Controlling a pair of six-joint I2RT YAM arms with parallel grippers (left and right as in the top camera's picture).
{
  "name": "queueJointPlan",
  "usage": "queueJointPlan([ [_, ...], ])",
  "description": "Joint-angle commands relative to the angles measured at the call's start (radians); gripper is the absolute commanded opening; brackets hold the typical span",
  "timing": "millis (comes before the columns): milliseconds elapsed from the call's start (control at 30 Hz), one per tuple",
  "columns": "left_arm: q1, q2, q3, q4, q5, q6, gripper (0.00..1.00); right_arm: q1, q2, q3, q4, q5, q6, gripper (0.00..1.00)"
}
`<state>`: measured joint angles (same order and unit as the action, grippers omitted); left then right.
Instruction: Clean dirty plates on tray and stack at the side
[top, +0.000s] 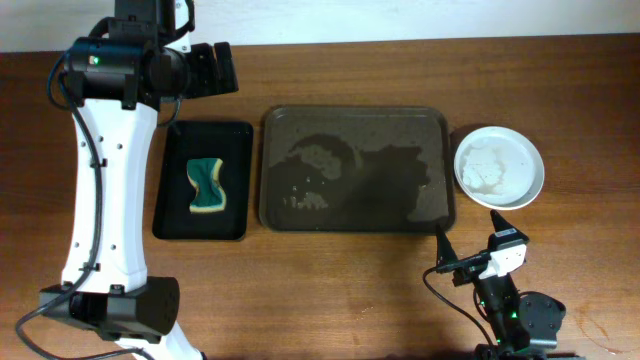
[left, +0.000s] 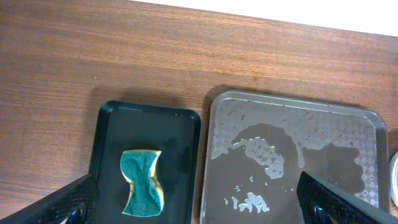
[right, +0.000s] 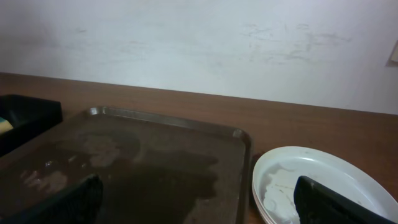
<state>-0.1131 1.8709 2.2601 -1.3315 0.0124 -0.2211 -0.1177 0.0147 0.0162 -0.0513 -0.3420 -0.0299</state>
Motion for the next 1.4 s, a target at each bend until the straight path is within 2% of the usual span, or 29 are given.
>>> queueJointPlan([
  [0, 0.003, -0.002, 0.007, 0.003, 0.008, -0.006, 0.99, 0.007, -0.011, -0.011, 0.003, -0.013, 0.0, 0.99],
  [633, 0.002, -0.003, 0.006, 0.007, -0.005, -0.005, 0.99, 0.007, -0.011, -0.011, 0.003, -0.013, 0.0, 0.99],
  [767, 0.002, -0.1, -0.03, 0.022, -0.045, 0.037, 0.99, 0.007, -0.011, -0.011, 0.003, -0.013, 0.0, 0.99],
  [800, 0.002, -0.161, -0.087, 0.06, -0.045, 0.055, 1.0, 0.007, -0.011, -0.011, 0.003, -0.013, 0.0, 0.99],
  [833, 0.003, -0.273, -0.223, 0.147, -0.045, 0.099, 1.0, 0.007, -0.011, -0.011, 0.003, -0.013, 0.0, 0.99],
  [967, 0.005, -0.488, -0.541, 0.358, -0.045, 0.201, 0.99, 0.007, -0.011, -0.011, 0.003, -0.013, 0.0, 0.99],
  [1033, 0.031, -0.648, -0.795, 0.521, -0.041, 0.208, 1.0, 0.007, -0.011, -0.011, 0.003, -0.013, 0.0, 0.99],
  [1367, 0.072, -1.282, -1.697, 1.136, -0.016, 0.243, 0.99, 0.007, -0.011, -0.011, 0.003, -0.013, 0.0, 0.99],
])
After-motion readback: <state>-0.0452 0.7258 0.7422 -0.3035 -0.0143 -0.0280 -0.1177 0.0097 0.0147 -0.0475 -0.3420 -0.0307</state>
